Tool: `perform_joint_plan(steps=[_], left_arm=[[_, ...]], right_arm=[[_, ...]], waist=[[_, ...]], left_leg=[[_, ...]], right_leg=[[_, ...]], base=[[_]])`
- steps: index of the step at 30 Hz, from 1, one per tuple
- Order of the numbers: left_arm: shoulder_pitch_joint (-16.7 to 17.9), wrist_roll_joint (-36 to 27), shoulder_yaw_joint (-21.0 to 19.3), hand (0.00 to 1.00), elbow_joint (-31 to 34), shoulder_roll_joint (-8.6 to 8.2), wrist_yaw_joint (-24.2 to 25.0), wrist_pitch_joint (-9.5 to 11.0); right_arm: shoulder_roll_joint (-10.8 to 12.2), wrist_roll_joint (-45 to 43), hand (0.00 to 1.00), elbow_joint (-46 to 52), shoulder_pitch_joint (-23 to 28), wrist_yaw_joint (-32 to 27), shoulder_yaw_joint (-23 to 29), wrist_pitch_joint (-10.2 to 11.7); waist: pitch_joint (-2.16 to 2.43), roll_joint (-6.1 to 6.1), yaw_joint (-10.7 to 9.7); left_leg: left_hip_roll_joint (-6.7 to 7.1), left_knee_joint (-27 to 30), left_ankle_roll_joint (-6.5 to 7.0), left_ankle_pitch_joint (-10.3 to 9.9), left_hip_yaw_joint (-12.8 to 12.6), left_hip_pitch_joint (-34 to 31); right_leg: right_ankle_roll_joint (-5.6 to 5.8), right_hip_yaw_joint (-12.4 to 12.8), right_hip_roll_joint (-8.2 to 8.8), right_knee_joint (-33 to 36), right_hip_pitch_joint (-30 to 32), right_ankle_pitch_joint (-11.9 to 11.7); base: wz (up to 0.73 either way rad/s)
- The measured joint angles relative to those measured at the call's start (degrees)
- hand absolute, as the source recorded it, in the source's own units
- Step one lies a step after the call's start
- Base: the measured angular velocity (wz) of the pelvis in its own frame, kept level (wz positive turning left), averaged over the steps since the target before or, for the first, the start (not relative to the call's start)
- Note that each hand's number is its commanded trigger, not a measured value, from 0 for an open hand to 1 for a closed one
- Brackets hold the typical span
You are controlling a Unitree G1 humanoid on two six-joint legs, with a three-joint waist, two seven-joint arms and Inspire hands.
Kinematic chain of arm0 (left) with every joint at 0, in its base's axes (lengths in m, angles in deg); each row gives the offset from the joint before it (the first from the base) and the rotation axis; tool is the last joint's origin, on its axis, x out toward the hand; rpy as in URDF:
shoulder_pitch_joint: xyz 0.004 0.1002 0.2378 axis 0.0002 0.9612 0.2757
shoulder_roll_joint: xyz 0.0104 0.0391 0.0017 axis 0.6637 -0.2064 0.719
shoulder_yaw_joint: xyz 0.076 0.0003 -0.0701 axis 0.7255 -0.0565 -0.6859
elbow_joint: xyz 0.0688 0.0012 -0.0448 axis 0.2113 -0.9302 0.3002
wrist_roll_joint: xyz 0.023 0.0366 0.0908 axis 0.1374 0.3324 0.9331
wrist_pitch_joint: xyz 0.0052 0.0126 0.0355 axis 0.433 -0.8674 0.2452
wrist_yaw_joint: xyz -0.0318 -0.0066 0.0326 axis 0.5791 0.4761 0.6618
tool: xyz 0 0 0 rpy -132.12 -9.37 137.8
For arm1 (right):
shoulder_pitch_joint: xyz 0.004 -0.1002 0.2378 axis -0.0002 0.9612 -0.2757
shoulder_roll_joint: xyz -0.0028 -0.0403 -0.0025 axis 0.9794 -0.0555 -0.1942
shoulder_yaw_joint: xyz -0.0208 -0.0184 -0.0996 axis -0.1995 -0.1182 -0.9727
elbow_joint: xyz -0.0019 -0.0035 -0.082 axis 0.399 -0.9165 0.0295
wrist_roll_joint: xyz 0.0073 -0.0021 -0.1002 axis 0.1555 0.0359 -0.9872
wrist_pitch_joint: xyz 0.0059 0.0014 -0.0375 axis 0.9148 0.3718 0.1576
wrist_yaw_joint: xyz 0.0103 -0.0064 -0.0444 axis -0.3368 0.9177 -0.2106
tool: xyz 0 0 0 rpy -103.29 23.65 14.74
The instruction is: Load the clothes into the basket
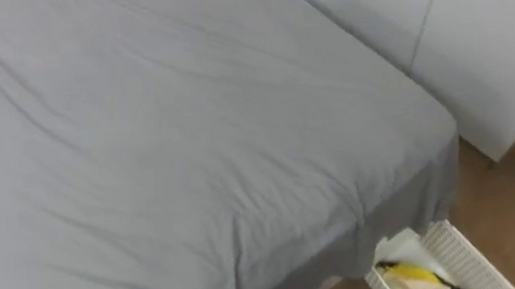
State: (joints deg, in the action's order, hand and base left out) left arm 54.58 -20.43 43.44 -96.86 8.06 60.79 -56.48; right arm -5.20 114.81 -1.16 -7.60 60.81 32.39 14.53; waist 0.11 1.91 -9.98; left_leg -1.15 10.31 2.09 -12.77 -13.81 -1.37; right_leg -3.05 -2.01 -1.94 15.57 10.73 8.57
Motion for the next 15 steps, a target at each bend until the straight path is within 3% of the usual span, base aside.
perform_joint_plan(steps=[1,2,8,15], left_arm=[[0.0,0.4,-0.2,0.00,0.0,-0.13,-0.8,-0.4],[0.1,0.7,-0.8,0.00,0.0,-0.44,-1.2,-0.7],[1.0,1.4,-6.0,0.00,-0.2,-2.27,-4.0,-0.7],[0.8,1.6,-7.6,0.00,-1.3,-2.75,-4.7,0.2]], right_arm=[[0.6,0.1,0.00,-0.1,0.9,0.7,-0.8,-0.3],[1.0,0.0,0.00,-0.9,1.6,1.2,-1.1,-1.0],[4.1,-2.2,0.00,-4.5,1.8,1.3,-1.8,-2.0],[4.6,-6.3,0.00,-4.7,-1.7,0.1,-5.5,-1.9]], waist=[[0.33,-0.83,0.9],[0.38,-1.41,1.5],[-0.10,-2.58,4.2],[-0.66,-3.22,7.1]], left_leg=[[0.00,-0.5,0.00,0.0,0.9,0.2],[0.00,-0.9,0.01,0.0,1.9,0.9],[0.41,-1.8,0.05,0.0,4.8,3.3],[1.11,-1.6,0.05,0.0,7.8,4.9]], right_leg=[[0.07,-1.1,0.10,-1.1,-1.2,-0.2],[0.07,-2.1,0.22,-2.5,-2.5,-0.5],[0.57,-5.2,0.78,-6.0,-7.6,-0.7],[1.15,-8.0,1.64,-6.7,-10.5,0.2]], base=[[0.45],[0.40],[0.30],[0.24]])
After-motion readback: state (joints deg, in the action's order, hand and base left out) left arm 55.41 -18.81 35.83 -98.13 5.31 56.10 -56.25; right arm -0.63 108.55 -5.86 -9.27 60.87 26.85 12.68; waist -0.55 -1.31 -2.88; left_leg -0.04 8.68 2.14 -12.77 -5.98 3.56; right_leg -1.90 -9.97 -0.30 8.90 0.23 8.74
